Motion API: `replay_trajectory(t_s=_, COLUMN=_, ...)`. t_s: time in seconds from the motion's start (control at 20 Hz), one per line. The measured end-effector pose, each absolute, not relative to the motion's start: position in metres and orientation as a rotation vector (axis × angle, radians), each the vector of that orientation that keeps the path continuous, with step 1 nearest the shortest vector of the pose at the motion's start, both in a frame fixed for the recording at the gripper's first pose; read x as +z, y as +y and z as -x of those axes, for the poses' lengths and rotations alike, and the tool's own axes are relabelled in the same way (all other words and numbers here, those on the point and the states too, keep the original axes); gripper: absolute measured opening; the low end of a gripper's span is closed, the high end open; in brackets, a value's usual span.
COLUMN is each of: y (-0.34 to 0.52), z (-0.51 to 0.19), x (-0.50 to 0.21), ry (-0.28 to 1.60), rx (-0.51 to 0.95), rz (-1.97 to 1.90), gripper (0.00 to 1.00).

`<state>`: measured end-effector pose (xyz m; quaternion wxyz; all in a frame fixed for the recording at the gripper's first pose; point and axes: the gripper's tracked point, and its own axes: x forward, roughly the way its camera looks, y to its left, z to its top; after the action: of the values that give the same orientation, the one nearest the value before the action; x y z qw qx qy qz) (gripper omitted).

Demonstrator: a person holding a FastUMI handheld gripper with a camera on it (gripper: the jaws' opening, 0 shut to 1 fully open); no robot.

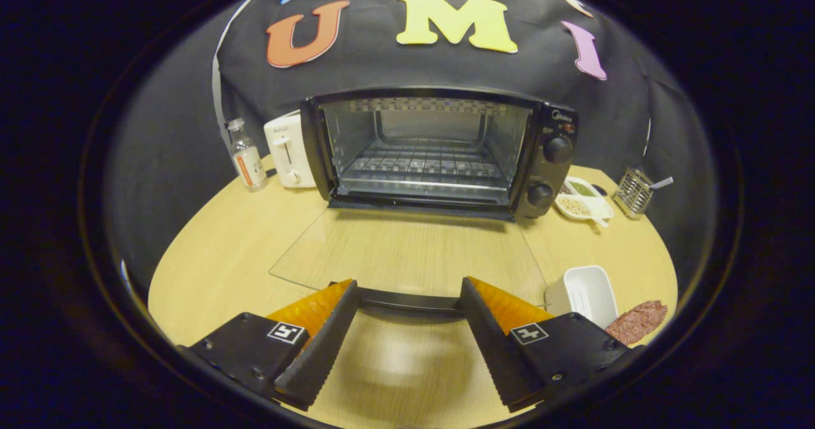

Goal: Open the toaster oven, put the food inside, and close the toaster oven door.

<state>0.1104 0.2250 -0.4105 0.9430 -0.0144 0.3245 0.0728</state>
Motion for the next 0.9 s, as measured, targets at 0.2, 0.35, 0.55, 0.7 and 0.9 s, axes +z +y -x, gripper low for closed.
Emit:
replay_trajectory(t_s=0.2, y=0.229, z=-0.111, x=-0.410, ry=0.670, rx=0.164, rz=0.043, gripper=1.00)
replay_trajectory(t_s=0.35, y=0.230, z=-0.111, x=-0.399, ry=0.645, rx=0.196, rz=0.020, gripper=1.00)
replay_trajectory(t_s=0.55, y=0.201, z=-0.120, x=-0.369, ry=0.602, rx=0.221, rz=0.055, gripper=1.00)
replay_trajectory(t_s=0.7, y=0.158, z=-0.132, x=-0.341, ry=0.557, rx=0.222, rz=0.091, gripper=1.00)
replay_trajectory(t_s=0.9, y=0.070, z=-0.140, x=-0.314, ry=0.525, rx=0.198, rz=0.143, gripper=1.00)
